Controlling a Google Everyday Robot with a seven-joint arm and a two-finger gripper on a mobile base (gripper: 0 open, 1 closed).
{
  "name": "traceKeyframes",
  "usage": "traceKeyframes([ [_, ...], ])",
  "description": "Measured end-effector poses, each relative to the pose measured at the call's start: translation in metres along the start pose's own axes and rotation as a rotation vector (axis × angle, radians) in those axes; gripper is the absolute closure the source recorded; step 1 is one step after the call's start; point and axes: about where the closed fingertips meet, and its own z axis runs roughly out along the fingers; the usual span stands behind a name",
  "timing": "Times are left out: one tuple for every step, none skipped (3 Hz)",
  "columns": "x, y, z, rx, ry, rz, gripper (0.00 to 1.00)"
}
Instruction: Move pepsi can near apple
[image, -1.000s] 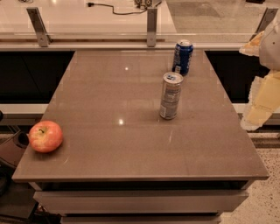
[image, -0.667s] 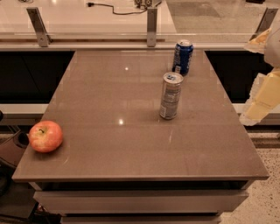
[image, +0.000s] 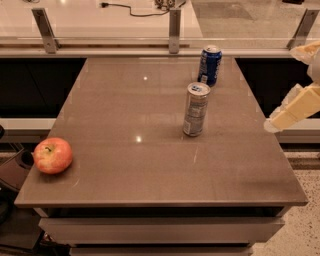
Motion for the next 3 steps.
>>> traceKeyframes([
  [0.007, -0.03, 0.024, 0.083, -0.127, 0.061, 0.0],
  [0.012, -0.06, 0.047, 0.142, -0.244, 0.113, 0.0],
  [0.008, -0.082, 0.074, 0.161, -0.353, 0.159, 0.0],
])
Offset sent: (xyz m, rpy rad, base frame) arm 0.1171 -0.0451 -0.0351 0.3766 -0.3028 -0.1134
